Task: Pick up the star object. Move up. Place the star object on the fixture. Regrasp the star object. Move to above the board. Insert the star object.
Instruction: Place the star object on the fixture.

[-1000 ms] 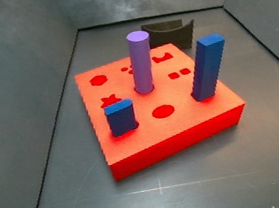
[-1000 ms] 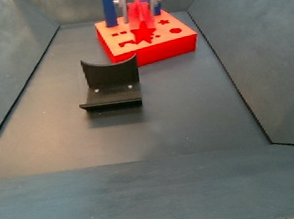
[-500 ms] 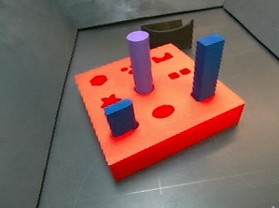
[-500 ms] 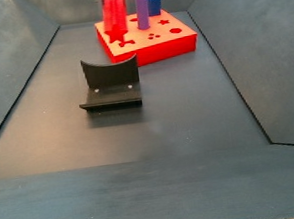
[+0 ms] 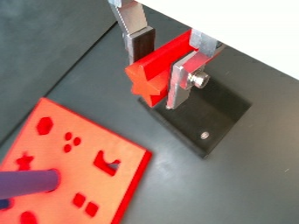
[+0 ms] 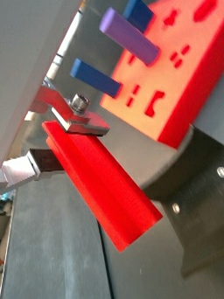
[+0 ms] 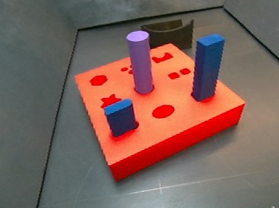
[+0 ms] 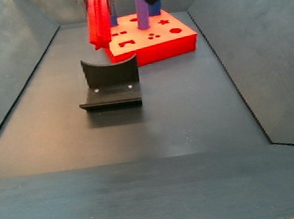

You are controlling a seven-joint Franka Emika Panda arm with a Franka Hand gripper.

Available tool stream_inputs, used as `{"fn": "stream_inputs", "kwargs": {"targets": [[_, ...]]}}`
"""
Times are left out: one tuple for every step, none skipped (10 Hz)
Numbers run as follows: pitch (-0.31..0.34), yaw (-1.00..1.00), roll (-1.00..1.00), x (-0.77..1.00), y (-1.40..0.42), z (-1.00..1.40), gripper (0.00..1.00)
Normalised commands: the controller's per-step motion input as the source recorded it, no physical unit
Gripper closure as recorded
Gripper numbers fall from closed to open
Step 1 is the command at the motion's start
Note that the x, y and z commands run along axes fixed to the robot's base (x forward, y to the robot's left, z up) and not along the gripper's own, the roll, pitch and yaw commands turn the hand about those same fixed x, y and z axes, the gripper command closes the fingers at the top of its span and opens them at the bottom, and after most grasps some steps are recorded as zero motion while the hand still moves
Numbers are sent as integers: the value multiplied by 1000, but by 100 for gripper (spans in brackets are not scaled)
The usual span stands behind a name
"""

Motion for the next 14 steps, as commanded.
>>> {"fn": "stream_inputs", "kwargs": {"targets": [[45,-115,-716,21,38,0,100],[31,-110,-470,46,37,-11,100],[34,-102,-353,56,38,-12,100],[29,-88,-218,62,25,-6,100],[257,-41,-1000,126,130,-1000,100],[246,-55,-1000,129,137,-1000,100],[268,-125,-940,144,137,-1000,100],[237,-164,-785,151,135,-1000,100],[199,-188,-682,153,137,-1000,100],[127,-220,-453,157,138,-1000,100],[81,-227,-294,167,136,-1000,100],[25,-215,-183,173,128,-967,100],[-3,-197,-147,138,108,-749,100],[-32,-163,-109,107,92,-483,100]]}}
